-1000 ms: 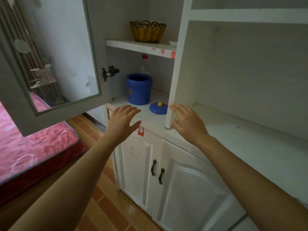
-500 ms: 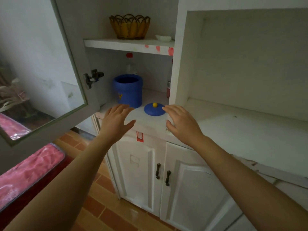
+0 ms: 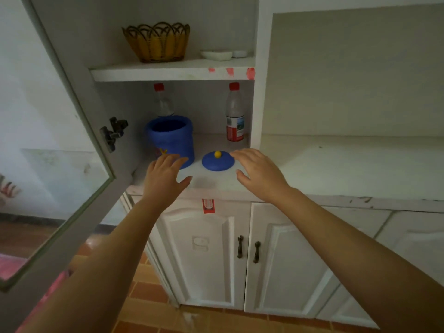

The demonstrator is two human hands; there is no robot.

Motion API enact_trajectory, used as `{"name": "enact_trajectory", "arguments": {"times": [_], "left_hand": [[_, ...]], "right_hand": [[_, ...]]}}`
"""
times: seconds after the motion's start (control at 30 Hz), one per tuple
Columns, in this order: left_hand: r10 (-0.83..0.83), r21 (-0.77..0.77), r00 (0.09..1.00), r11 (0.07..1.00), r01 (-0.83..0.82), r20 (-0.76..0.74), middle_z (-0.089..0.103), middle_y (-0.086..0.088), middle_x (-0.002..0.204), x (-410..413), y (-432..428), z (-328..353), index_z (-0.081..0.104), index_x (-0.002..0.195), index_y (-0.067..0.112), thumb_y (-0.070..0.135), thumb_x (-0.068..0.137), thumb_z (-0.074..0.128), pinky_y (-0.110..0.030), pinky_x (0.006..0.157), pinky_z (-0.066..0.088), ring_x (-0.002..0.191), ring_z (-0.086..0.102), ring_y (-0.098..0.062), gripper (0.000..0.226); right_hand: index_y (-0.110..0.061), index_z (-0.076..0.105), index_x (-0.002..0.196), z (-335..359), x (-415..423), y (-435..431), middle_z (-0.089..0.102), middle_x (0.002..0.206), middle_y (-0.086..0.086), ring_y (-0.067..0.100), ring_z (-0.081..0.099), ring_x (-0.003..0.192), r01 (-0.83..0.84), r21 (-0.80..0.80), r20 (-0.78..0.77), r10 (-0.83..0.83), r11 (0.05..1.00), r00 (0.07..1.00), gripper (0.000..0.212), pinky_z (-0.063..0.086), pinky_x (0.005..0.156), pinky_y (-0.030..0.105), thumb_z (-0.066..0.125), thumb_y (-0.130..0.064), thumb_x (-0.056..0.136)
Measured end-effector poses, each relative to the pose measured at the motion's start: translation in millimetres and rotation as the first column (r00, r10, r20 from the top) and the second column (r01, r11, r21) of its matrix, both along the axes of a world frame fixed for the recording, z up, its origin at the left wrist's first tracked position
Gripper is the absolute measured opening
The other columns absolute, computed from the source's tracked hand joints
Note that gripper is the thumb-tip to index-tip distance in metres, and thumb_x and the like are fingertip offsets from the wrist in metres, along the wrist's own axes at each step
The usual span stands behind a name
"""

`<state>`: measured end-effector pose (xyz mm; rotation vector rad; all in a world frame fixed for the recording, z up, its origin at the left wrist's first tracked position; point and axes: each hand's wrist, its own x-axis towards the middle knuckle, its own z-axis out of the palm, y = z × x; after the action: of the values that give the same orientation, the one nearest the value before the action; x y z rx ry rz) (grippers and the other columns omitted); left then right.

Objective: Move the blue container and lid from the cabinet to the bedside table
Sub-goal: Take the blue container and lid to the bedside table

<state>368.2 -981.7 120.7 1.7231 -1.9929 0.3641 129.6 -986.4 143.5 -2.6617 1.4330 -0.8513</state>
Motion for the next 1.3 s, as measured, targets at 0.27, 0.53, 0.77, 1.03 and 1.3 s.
{"name": "enact_trajectory", "arguments": {"times": [0.27, 0.53, 0.77, 1.03, 1.3], "left_hand": [[0.001, -0.021, 0.998, 1.0, -0.002, -0.057, 0.051, -0.016, 0.133, 15.6, -11.3, 0.6, 0.049, 0.128, 0.011, 0.028, 0.082, 0.065, -0.049, 0.1, 0.036, 0.125, 0.043, -0.034, 0.051], [0.119, 0.029, 0.979, 0.993, -0.116, -0.165, 0.026, -0.021, 0.148, 37.5, -44.4, 12.0, 0.031, 0.139, 0.013, 0.027, 0.085, 0.061, -0.052, 0.104, 0.03, 0.133, 0.028, -0.039, 0.064], [0.118, 0.073, 0.967, 0.992, -0.104, -0.225, 0.011, -0.017, 0.154, 49.0, -90.5, 9.5, 0.019, 0.144, 0.015, 0.027, 0.085, 0.062, -0.052, 0.104, 0.035, 0.138, 0.018, -0.036, 0.074], [0.118, 0.075, 0.96, 0.992, -0.102, -0.255, 0.018, -0.015, 0.152, 60.5, -127.1, 9.9, 0.034, 0.136, 0.008, 0.025, 0.08, 0.067, -0.052, 0.109, 0.026, 0.141, 0.012, -0.031, 0.067], [0.022, 0.024, 0.947, 1.0, -0.015, -0.322, 0.035, -0.017, 0.144, 65.1, -135.8, 7.7, 0.048, 0.118, -0.001, 0.019, 0.075, 0.073, -0.046, 0.102, 0.035, 0.138, 0.022, -0.031, 0.054]], "right_hand": [[-0.009, 0.045, 0.128, 5.9, 20.7, -11.9, 0.052, 0.132, 0.01, 0.026, 0.044, 0.122, -0.018, 0.023, -0.002, 0.018, 1.0, 1.0, 0.04, 0.036, 0.102, 0.035, 0.05, -0.013, 0.088], [-0.004, 0.049, 0.12, 8.4, 50.5, -55.8, 0.056, 0.121, 0.017, 0.031, 0.049, 0.11, 0.08, 0.123, -0.046, -0.075, 0.989, 0.996, 0.032, 0.041, 0.083, 0.035, 0.047, -0.013, 0.089], [0.001, 0.05, 0.112, -18.2, 70.8, -102.0, 0.055, 0.118, 0.021, 0.035, 0.052, 0.106, 0.146, 0.297, -0.029, -0.144, 0.944, 0.989, 0.027, 0.042, 0.081, 0.036, 0.046, -0.012, 0.089], [-0.008, 0.028, 0.139, -47.9, 80.2, -139.2, 0.04, 0.143, 0.015, 0.032, 0.04, 0.128, 0.199, 0.366, -0.059, -0.191, 0.909, 0.98, 0.051, 0.038, 0.106, 0.042, 0.046, -0.02, 0.093], [-0.004, 0.04, 0.132, -56.1, 87.4, -159.6, 0.05, 0.133, 0.02, 0.035, 0.047, 0.118, 0.249, 0.29, -0.095, -0.231, 0.924, 0.968, 0.041, 0.045, 0.096, 0.042, 0.045, -0.013, 0.092]]}}
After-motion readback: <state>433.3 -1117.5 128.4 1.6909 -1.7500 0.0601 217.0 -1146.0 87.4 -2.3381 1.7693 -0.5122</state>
